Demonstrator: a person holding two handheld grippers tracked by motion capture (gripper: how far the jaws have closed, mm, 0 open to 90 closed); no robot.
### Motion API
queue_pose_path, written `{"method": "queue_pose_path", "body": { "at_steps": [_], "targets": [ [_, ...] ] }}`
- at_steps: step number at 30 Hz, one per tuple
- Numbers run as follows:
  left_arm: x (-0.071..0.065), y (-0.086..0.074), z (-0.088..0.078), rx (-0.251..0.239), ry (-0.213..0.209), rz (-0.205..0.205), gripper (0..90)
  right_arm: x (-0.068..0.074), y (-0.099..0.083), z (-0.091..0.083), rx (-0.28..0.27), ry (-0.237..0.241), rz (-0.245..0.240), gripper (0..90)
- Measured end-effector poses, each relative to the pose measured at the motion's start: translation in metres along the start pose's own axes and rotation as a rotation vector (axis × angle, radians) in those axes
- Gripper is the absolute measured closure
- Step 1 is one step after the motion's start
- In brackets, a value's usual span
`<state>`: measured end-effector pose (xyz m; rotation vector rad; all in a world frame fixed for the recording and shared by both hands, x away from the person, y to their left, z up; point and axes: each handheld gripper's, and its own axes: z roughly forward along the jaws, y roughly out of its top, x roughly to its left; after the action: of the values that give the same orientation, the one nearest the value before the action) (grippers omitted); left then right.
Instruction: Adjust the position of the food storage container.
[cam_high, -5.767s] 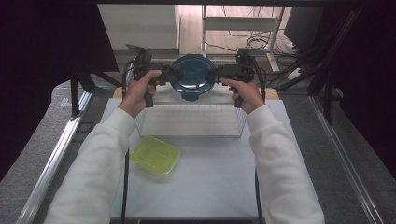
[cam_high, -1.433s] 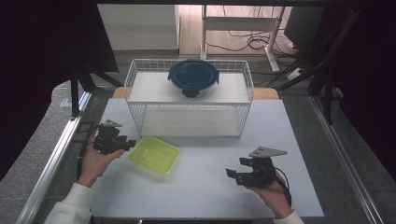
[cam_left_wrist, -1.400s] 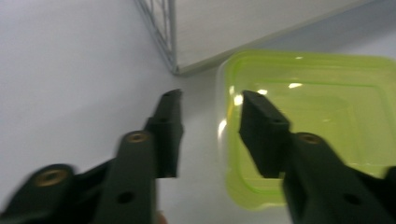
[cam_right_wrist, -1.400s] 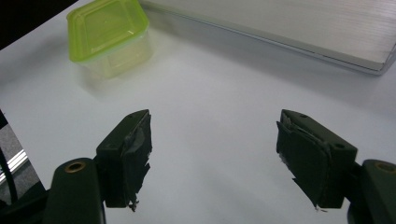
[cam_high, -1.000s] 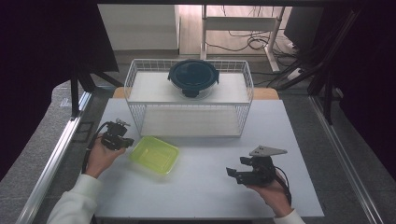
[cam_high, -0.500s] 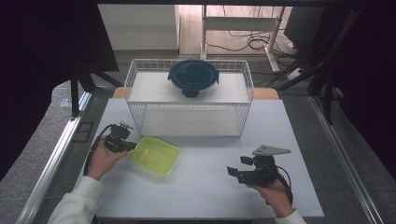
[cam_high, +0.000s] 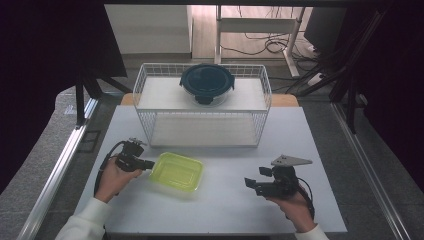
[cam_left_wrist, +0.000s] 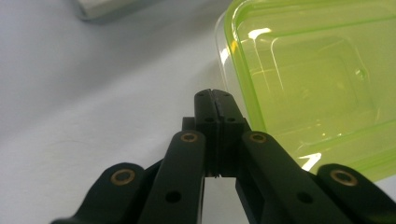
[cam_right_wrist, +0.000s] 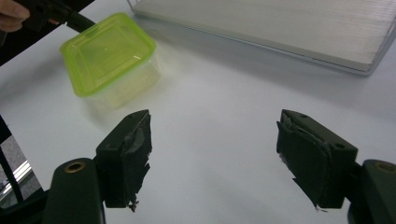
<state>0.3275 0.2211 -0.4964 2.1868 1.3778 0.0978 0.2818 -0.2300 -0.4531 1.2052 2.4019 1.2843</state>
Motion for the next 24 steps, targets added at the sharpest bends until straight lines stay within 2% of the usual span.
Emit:
{"method": "queue_pose_path", "body": {
  "at_steps": [2, 7, 24],
  "targets": [
    [-0.006, -0.003, 0.003, 0.004, -0.018, 0.010, 89.8, 0.000, 0.000, 0.000, -0.002, -0.004, 0.007, 26.5],
    [-0.014, -0.005, 0.005, 0.010, -0.032, 0.024, 89.7, 0.001, 0.001, 0.001, 0.003, -0.005, -0.002, 26.7],
    [-0.036, -0.007, 0.012, 0.026, -0.082, 0.050, 89.7, -0.001, 0.001, 0.001, 0.001, -0.013, 0.004, 26.9]
  ]
}}
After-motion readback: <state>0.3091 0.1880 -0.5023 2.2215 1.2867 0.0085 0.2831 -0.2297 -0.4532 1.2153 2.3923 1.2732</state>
